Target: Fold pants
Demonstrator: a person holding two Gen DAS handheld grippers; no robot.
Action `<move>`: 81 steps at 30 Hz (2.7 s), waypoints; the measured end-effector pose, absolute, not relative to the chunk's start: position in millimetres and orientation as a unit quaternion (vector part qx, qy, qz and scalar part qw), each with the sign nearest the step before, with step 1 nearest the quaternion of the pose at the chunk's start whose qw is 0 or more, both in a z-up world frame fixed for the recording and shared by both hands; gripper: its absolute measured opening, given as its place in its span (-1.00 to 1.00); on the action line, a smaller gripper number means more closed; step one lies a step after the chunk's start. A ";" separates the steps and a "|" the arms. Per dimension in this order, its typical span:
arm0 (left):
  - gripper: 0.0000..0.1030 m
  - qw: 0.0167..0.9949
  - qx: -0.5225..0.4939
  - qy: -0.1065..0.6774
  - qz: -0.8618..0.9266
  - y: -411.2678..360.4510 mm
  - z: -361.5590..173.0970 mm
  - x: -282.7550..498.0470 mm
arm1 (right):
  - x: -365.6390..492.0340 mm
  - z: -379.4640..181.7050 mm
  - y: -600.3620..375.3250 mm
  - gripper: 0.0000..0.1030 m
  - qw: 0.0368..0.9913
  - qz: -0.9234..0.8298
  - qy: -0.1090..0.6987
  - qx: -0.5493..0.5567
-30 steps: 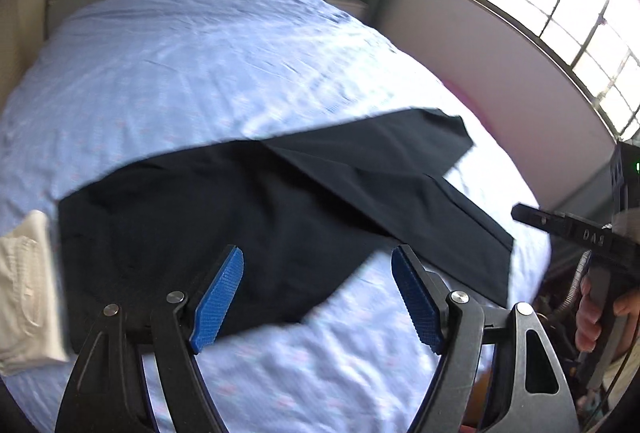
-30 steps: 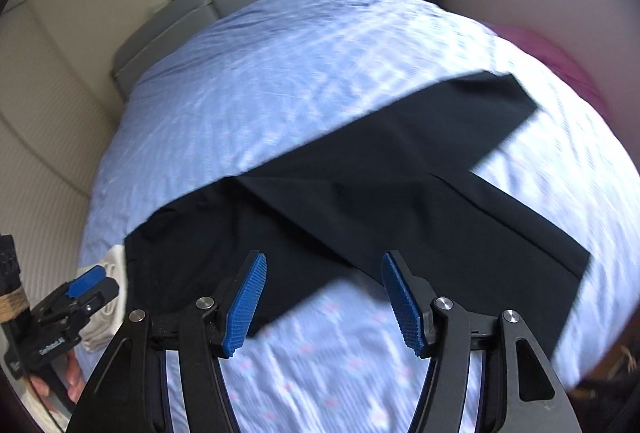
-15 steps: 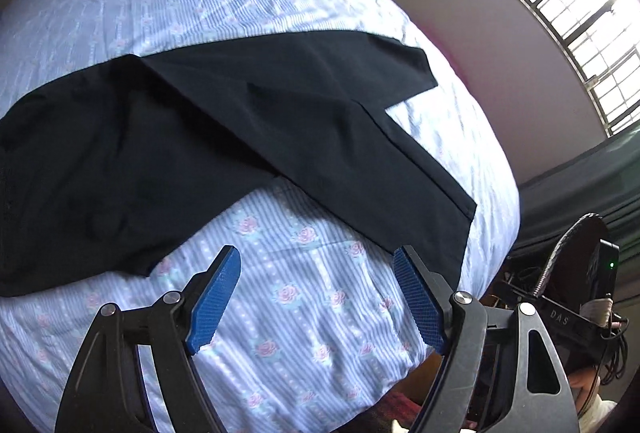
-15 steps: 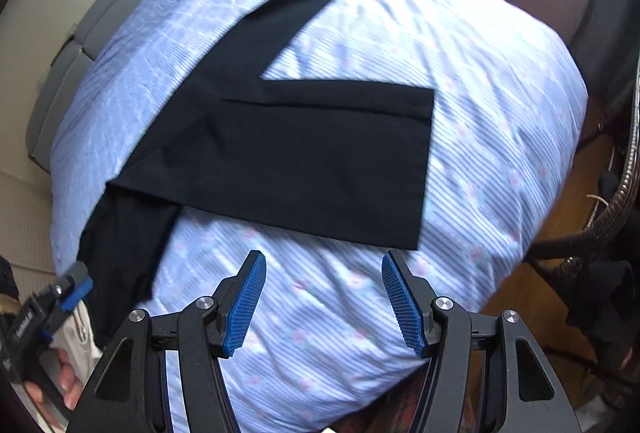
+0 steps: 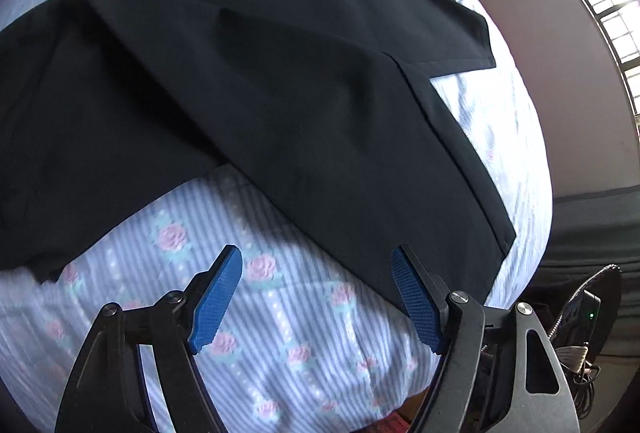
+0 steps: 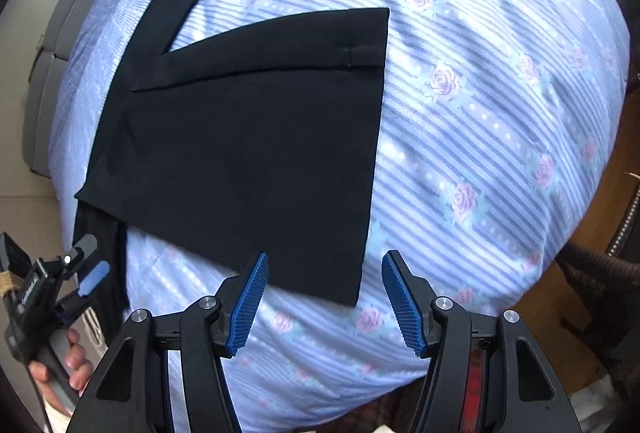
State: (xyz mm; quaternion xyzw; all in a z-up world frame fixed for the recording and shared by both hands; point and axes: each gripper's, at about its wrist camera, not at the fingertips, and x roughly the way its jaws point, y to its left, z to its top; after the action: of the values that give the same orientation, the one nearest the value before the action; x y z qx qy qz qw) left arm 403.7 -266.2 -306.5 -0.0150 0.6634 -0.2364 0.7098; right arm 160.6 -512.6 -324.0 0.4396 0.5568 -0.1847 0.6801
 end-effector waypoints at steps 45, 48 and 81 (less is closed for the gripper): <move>0.21 0.775 0.060 0.571 -0.265 -507.1 -247.5 678.4 | 490.2 -230.2 -783.0 -0.70 0.813 -0.139 0.413 0.387; 0.28 0.779 0.102 0.543 -0.296 -535.6 -232.6 678.8 | 467.2 -250.6 -783.7 -0.21 0.797 -0.146 0.421 0.407; -0.89 0.608 0.176 0.617 -0.468 -654.9 -320.6 701.3 | 424.3 -328.0 -764.0 -0.21 0.749 -0.169 0.403 0.497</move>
State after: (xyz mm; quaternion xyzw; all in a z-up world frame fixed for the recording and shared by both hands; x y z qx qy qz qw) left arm 701.3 -654.9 -320.6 0.1764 0.6166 -0.4679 0.6081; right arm 424.3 -764.0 -328.0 0.4973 0.4034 -0.1693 0.7492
